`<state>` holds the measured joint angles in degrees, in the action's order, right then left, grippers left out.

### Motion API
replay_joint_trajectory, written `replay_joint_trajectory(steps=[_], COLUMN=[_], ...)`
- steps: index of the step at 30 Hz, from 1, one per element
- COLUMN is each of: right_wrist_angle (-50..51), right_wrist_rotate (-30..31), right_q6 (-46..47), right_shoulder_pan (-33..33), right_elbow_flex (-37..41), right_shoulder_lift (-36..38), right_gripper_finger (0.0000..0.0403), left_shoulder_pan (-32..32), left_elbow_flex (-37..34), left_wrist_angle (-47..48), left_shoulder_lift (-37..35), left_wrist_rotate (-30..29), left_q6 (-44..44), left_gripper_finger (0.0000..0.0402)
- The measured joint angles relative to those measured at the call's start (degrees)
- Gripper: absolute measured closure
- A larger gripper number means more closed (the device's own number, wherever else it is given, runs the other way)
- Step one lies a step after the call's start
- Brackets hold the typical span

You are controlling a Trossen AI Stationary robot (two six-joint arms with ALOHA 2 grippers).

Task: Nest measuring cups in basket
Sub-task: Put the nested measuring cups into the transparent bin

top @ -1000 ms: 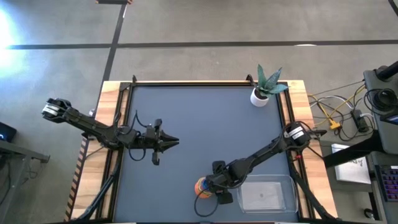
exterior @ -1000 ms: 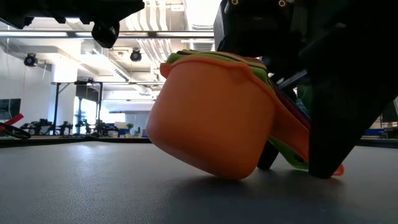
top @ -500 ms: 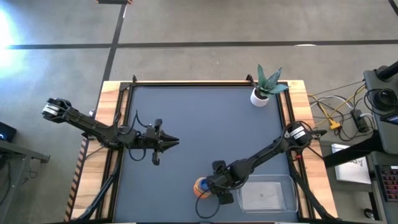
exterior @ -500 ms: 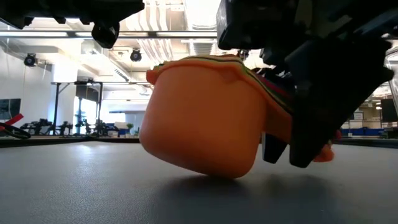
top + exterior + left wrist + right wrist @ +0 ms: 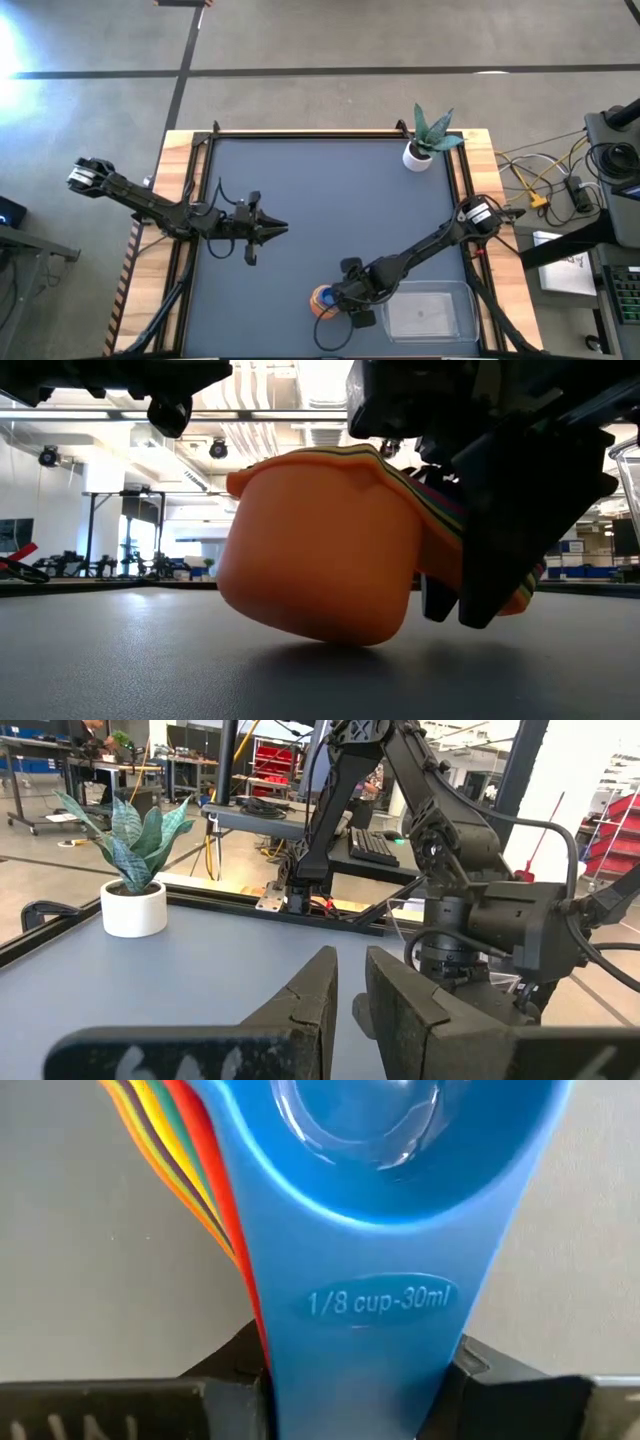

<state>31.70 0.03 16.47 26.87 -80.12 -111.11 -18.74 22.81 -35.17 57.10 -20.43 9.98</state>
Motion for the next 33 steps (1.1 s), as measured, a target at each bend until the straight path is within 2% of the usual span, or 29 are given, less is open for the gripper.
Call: replay_joint_trajectory(steps=[10, 22, 33], right_wrist_angle=[4.90, 6.57, 7.44], right_wrist_rotate=[0.04, 3.08, 3.58], right_q6=[0.02, 0.07, 0.45], right_shoulder_pan=[0.00, 0.11, 0.13], right_elbow_flex=[-2.12, -2.27, -2.12], right_shoulder_lift=[0.89, 6.90, 7.17], right_gripper_finger=[0.0275, 0.0277, 0.0282], left_shoulder_pan=[0.00, 0.00, 0.11], left_elbow_flex=[-0.01, 0.00, 0.00], left_wrist_angle=[-0.03, 0.06, 0.06], left_shoulder_lift=[0.00, 0.00, 0.00], left_wrist_rotate=[0.01, 0.01, -0.02], left_q6=[0.15, 0.01, 0.56], left_gripper_finger=[0.0362, 0.0362, 0.0362])
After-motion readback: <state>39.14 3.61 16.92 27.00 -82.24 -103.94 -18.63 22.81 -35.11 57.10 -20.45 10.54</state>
